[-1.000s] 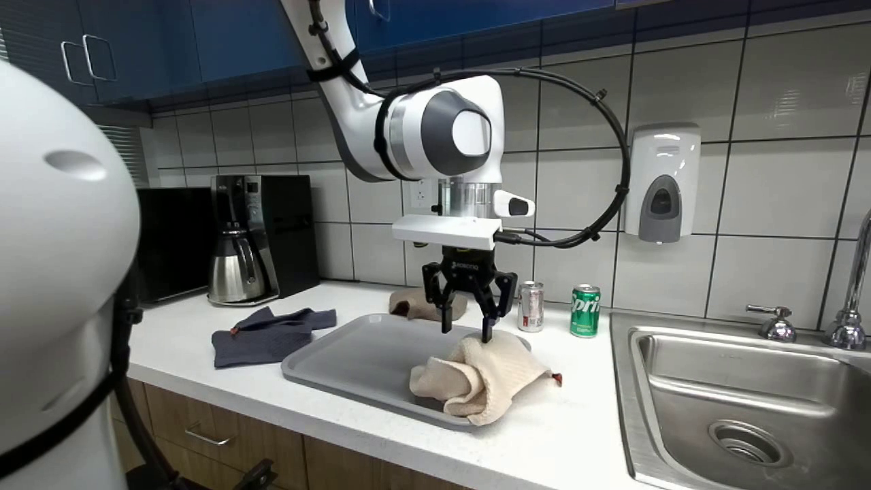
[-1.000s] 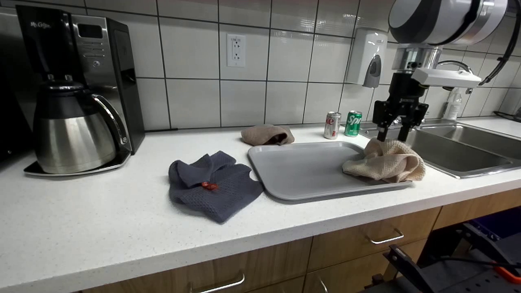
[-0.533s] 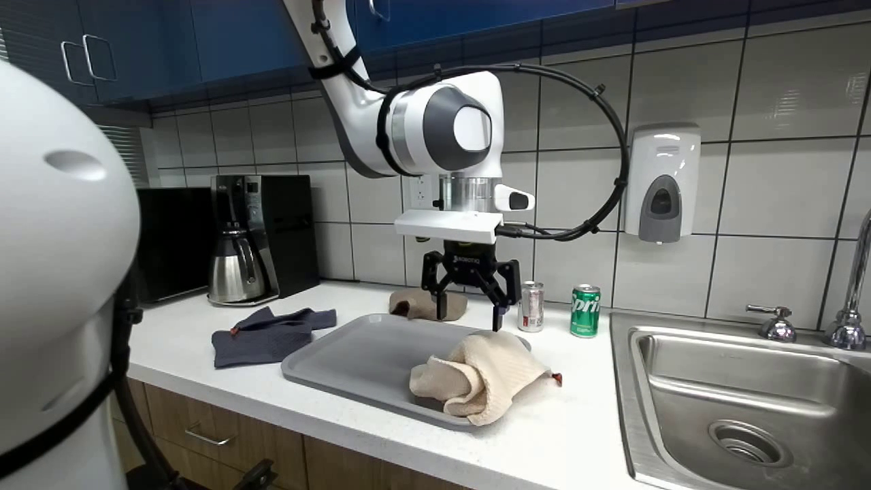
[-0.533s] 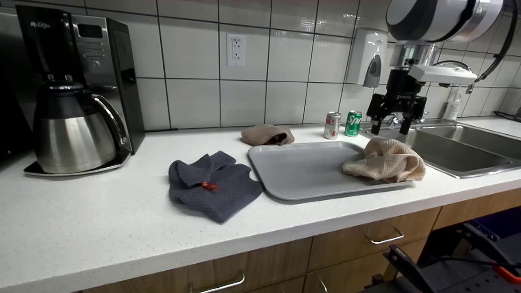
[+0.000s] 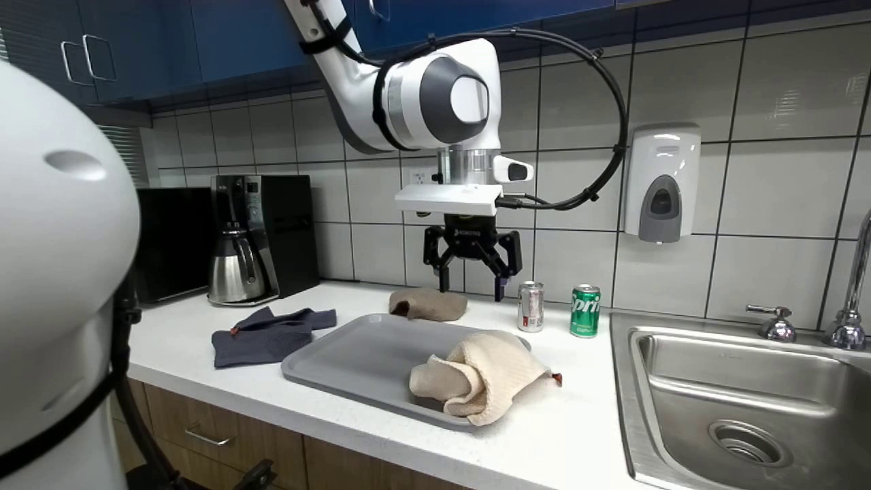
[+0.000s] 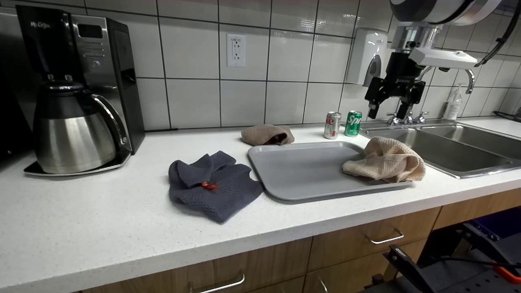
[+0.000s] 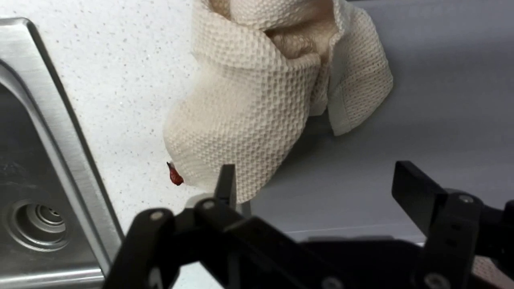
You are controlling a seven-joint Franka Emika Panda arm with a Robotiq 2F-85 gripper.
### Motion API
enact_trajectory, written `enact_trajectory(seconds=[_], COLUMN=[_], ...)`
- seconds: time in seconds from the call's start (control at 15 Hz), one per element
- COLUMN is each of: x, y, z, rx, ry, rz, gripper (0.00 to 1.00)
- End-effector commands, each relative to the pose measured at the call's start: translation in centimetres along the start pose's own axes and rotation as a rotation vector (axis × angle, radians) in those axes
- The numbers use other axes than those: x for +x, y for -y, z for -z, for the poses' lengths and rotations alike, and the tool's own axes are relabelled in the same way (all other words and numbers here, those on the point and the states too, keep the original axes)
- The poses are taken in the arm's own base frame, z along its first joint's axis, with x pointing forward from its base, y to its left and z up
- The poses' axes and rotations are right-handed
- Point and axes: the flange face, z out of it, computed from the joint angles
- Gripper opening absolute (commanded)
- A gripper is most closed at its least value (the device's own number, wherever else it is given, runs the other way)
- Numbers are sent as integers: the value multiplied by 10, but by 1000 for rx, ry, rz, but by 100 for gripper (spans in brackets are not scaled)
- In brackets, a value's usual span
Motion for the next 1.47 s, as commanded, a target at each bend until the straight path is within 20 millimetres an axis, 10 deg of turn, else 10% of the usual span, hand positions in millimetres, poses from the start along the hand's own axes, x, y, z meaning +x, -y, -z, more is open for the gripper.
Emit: enact_trajectory(seconds=[0.0, 1.4], x=[-1, 33], y=[9, 85], z=[32, 54], rx=[18, 44], ry=[-21, -90], rz=[13, 62], gripper=[100, 100])
